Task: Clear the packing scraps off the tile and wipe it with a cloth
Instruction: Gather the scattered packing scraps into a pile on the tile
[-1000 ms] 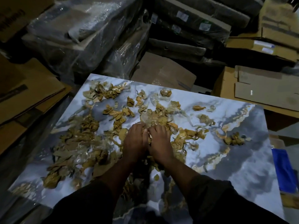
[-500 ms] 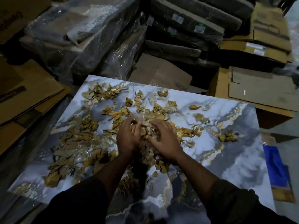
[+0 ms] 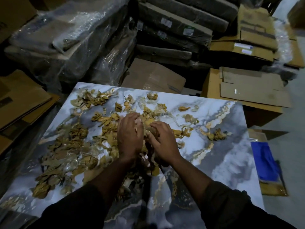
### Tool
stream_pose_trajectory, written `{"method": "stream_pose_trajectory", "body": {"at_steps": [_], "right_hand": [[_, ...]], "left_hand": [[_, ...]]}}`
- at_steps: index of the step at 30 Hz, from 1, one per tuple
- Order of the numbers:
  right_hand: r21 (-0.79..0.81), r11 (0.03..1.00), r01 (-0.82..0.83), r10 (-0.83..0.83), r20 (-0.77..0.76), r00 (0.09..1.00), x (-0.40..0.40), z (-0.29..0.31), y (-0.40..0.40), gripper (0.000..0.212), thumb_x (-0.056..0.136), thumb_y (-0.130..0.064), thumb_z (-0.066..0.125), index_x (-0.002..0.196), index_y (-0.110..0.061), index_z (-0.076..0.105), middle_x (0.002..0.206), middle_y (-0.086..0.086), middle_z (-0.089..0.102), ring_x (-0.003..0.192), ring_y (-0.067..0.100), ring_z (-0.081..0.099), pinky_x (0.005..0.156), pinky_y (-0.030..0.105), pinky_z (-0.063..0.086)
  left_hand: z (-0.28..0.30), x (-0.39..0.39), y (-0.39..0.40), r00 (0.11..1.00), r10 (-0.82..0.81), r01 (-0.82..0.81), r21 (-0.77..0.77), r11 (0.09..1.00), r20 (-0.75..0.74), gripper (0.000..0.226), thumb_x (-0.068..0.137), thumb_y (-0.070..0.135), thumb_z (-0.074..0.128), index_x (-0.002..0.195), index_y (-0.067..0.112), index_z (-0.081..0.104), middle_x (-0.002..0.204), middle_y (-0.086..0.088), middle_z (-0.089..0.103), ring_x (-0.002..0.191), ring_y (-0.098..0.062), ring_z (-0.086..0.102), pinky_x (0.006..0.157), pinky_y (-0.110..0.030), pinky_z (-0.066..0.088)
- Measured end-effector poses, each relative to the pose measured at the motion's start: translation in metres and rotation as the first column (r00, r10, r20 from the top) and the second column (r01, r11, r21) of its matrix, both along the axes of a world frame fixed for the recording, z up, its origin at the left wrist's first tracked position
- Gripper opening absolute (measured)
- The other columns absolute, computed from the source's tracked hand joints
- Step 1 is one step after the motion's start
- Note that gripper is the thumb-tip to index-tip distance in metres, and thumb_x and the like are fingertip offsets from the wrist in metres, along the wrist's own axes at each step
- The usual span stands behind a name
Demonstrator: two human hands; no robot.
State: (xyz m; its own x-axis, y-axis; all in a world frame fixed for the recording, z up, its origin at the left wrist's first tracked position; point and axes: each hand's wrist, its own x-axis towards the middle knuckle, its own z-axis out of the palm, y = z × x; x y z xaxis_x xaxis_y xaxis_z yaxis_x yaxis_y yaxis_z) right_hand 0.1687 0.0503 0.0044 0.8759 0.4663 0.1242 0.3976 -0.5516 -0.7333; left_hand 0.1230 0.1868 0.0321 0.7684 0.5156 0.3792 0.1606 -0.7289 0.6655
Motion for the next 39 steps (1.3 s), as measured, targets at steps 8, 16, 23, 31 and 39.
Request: {"method": "stream_pose_trajectory", "body": {"at_steps": [8,16,23,31,39], "right_hand": [[0.001,0.952,0.306,-0.305,0.089,0.948,0.032,-0.009,-0.088,0.024,0.097,-0.025,0.062,0.117,-0.012,0.067,0.117,0.006,0.062,0.117,0.024,0.053,0.101,0.039,0.043],[-0.168,0.815,0.554,-0.556,0.042,0.830,0.076,-0.048,-0.202,0.048,0.096,-0.035,0.065,0.136,-0.011,0.053,0.143,0.012,0.050,0.137,0.030,0.042,0.117,0.048,0.034],[-0.134,0.944,0.302,-0.310,-0.048,0.949,0.092,-0.070,-0.160,0.065,0.097,-0.043,0.062,0.150,-0.011,0.042,0.159,0.010,0.039,0.149,0.025,0.030,0.124,0.045,0.027],[-0.133,0.975,0.176,-0.180,-0.019,0.984,0.179,-0.065,-0.121,0.069,0.095,-0.057,0.057,0.154,-0.025,0.040,0.165,0.003,0.029,0.154,0.022,0.021,0.126,0.048,0.010],[-0.207,0.936,-0.285,0.303,0.061,0.951,0.143,-0.069,-0.111,0.043,0.093,-0.035,0.059,0.134,-0.024,0.064,0.142,0.000,0.058,0.142,0.021,0.040,0.123,0.054,0.016]], "left_hand": [[-0.017,0.033,-0.080,0.946,-0.320,0.319,-0.033,0.947,-0.050,0.028,0.103,0.030,0.051,0.122,0.014,0.065,0.120,-0.001,0.065,0.115,-0.019,0.060,0.096,-0.039,0.051],[-0.040,0.054,-0.135,0.891,-0.363,0.387,0.039,0.921,-0.274,0.048,0.101,0.042,0.049,0.137,0.010,0.052,0.135,-0.007,0.054,0.130,-0.027,0.048,0.117,-0.039,0.031],[-0.070,0.059,-0.135,0.902,-0.239,0.288,0.089,0.953,-0.360,0.062,0.099,0.038,0.060,0.146,-0.001,0.047,0.151,-0.020,0.047,0.144,-0.036,0.040,0.123,-0.048,0.027],[-0.075,0.071,-0.123,0.914,-0.246,0.274,0.042,0.961,-0.323,0.053,0.095,0.027,0.067,0.138,-0.001,0.053,0.141,-0.018,0.054,0.135,-0.034,0.049,0.114,-0.044,0.040],[-0.081,0.071,-0.122,0.860,-0.268,0.328,0.067,0.942,-0.434,0.059,0.100,0.017,0.046,0.156,0.005,0.031,0.161,-0.012,0.035,0.151,-0.025,0.031,0.125,-0.041,0.022]]}}
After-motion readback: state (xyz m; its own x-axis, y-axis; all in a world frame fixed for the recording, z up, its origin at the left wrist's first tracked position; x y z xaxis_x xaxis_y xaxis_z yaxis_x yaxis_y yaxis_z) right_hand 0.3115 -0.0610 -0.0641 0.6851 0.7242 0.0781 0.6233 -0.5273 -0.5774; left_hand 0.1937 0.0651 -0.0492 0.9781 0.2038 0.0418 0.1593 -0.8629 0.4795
